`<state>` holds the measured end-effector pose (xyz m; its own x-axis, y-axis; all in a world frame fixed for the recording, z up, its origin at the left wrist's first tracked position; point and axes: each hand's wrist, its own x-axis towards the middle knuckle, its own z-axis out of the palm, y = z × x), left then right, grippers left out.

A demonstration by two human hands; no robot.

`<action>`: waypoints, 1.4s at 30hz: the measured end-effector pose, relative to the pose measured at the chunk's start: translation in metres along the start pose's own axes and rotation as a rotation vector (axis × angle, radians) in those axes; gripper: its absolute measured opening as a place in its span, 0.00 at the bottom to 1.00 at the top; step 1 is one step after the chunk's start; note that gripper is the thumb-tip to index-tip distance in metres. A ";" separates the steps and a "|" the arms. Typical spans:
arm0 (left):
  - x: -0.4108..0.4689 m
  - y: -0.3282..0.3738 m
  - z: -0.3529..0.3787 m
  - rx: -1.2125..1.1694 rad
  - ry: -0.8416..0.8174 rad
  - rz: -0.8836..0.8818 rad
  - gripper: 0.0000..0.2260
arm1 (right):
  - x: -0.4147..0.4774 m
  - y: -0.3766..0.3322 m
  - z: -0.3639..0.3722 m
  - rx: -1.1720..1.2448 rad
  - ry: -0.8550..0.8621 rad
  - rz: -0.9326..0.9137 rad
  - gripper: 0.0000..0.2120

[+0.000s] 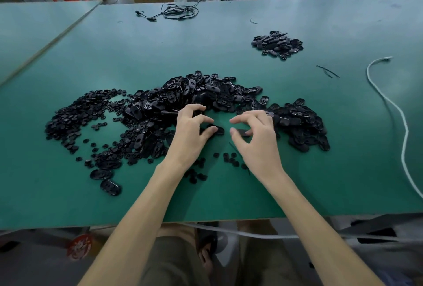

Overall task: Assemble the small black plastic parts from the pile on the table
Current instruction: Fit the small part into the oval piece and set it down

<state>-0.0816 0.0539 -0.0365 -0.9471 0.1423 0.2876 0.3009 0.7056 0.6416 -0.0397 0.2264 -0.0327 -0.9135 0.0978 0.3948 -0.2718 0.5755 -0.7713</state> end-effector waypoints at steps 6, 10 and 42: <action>-0.001 -0.003 0.001 -0.048 0.061 0.012 0.05 | -0.003 0.002 0.004 -0.048 -0.213 -0.054 0.11; 0.000 -0.003 0.001 -0.165 0.113 -0.015 0.05 | -0.003 0.002 0.005 -0.056 -0.290 -0.055 0.12; 0.000 -0.001 0.001 -0.397 0.064 0.053 0.13 | 0.000 0.002 -0.001 0.229 -0.117 0.122 0.08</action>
<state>-0.0823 0.0539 -0.0380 -0.9238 0.1190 0.3638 0.3811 0.3739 0.8456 -0.0395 0.2287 -0.0336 -0.9688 0.0526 0.2421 -0.2069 0.3658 -0.9074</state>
